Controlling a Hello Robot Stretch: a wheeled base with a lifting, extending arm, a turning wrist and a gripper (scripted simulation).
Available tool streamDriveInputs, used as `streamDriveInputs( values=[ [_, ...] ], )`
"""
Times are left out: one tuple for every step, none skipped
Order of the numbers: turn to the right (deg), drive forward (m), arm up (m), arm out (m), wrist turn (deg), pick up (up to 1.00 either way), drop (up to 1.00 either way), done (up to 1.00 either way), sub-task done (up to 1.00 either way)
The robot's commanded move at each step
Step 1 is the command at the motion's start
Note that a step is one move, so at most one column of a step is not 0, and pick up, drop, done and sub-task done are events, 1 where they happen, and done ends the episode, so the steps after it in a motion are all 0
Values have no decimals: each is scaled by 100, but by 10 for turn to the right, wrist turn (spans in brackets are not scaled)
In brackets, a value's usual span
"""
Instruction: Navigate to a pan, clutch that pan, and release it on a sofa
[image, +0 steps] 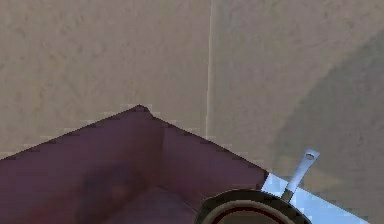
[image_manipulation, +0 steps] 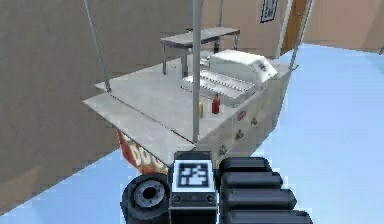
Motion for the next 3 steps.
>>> streamDriveInputs(
  values=[
    [-450,0,0,0,0,0,0,0,0],
    [-450,0,0,0,0,0,0,0,0],
    [-300,0,0,0,0,0,0,0,0]
  ],
)
